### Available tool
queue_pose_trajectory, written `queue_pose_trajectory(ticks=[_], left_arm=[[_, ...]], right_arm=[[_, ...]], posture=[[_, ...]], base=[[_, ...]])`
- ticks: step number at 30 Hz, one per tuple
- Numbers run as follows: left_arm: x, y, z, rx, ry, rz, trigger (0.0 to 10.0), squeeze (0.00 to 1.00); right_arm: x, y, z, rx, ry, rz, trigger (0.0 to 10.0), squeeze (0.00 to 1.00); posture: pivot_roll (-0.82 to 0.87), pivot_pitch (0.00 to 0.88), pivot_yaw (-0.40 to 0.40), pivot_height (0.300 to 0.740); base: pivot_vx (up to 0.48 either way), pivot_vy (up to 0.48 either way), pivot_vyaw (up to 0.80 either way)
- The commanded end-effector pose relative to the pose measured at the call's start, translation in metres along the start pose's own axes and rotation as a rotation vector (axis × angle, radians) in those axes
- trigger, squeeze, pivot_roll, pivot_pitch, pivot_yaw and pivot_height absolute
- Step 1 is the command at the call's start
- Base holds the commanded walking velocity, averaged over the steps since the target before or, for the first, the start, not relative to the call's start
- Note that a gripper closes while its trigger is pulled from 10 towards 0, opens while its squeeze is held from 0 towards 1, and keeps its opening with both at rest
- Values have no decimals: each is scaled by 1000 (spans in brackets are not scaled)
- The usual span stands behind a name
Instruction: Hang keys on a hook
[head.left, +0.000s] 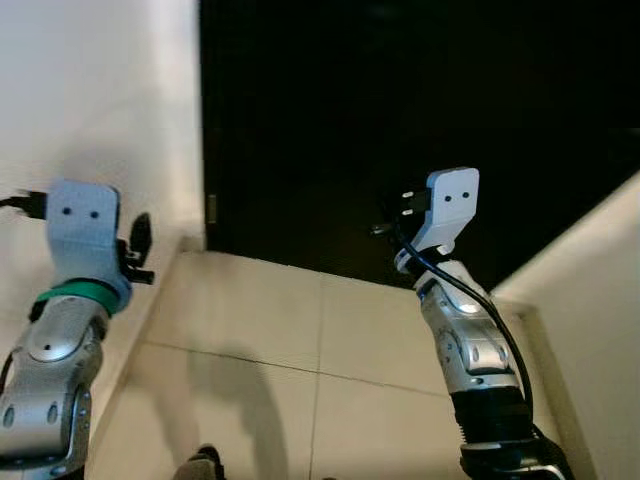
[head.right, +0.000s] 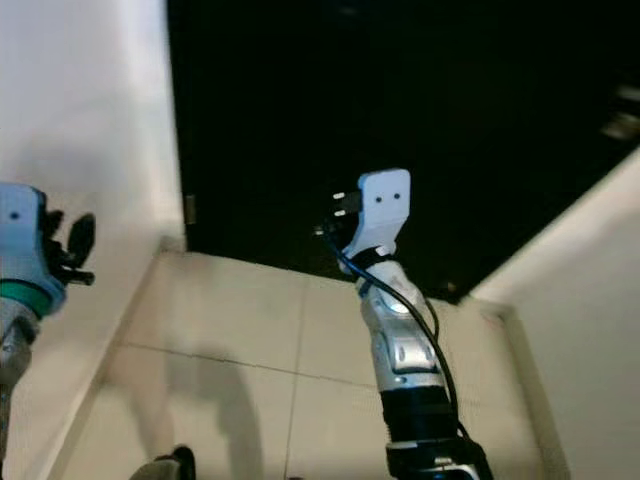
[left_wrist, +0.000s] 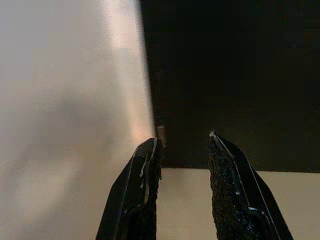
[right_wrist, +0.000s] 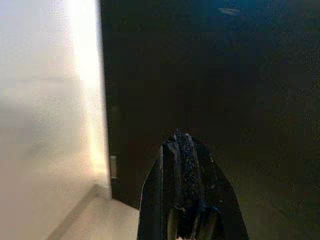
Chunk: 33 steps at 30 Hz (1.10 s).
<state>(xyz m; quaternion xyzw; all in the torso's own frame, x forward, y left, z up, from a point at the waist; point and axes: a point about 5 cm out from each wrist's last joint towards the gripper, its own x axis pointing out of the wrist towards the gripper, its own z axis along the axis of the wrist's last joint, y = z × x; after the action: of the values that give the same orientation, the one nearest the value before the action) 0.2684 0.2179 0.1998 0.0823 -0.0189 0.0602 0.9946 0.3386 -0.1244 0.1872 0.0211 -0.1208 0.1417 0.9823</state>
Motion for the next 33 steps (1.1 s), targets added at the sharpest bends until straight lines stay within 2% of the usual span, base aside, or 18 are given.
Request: queue_pose_trajectory(ticks=[1, 5, 8, 11, 12, 14, 15, 16, 19, 22, 26, 33], left_arm=[[1, -1, 5, -23, -18, 6, 10000, 0], [2, 1, 11, -31, -48, 32, 10000, 0], [-1, -3, 13, 5, -69, 22, 10000, 0], [-1, -3, 13, 5, -69, 22, 10000, 0], [-2, -6, 15, 46, -84, 2, 10000, 0], [5, -7, 26, 129, -131, -50, 10000, 0], [5, -7, 26, 129, -131, -50, 10000, 0], [12, -6, 36, 167, -166, -71, 10000, 0], [14, -5, 39, 173, -174, -75, 10000, 0], [28, -6, 58, 204, -234, -93, 10000, 0], [34, -7, 69, 222, -262, -103, 10000, 0], [35, -6, 66, 241, -245, -115, 10000, 0]], right_arm=[[-2, -2, -4, 15, 20, -14, 10000, 0], [-2, -1, -4, 19, 19, -13, 10000, 0], [-4, 2, -7, 15, 32, 4, 10000, 0], [-4, 2, -7, 15, 32, 4, 10000, 0], [-4, 5, -8, 9, 35, 23, 10000, 0], [-1, 15, -9, 2, 33, 59, 10000, 0], [-1, 15, -9, 2, 33, 59, 10000, 0], [1, 20, -8, 0, 26, 75, 10000, 0], [2, 22, -8, 0, 23, 78, 10000, 0], [9, 26, -5, 6, 13, 91, 10000, 0], [13, 32, -2, 17, 0, 96, 10000, 0], [20, 39, 9, 24, -42, 88, 10000, 0]], posture=[[184, 0, -70, 740], [185, 0, -70, 740], [189, 0, -58, 740], [189, 0, -58, 740], [194, 0, -49, 740], [197, 0, -19, 740], [197, 0, -19, 740], [195, 0, -7, 740], [195, 0, -1, 740], [205, 0, 21, 740], [207, 0, 52, 740], [199, 18, 75, 740]], base=[[0, 0, -800], [0, 0, -800], [0, 0, -800], [0, 0, -800], [0, 0, -800], [0, 0, -800], [0, 0, -800], [0, 0, -800], [0, 0, -800], [0, 0, -800], [0, 0, -800], [0, 0, -800]])
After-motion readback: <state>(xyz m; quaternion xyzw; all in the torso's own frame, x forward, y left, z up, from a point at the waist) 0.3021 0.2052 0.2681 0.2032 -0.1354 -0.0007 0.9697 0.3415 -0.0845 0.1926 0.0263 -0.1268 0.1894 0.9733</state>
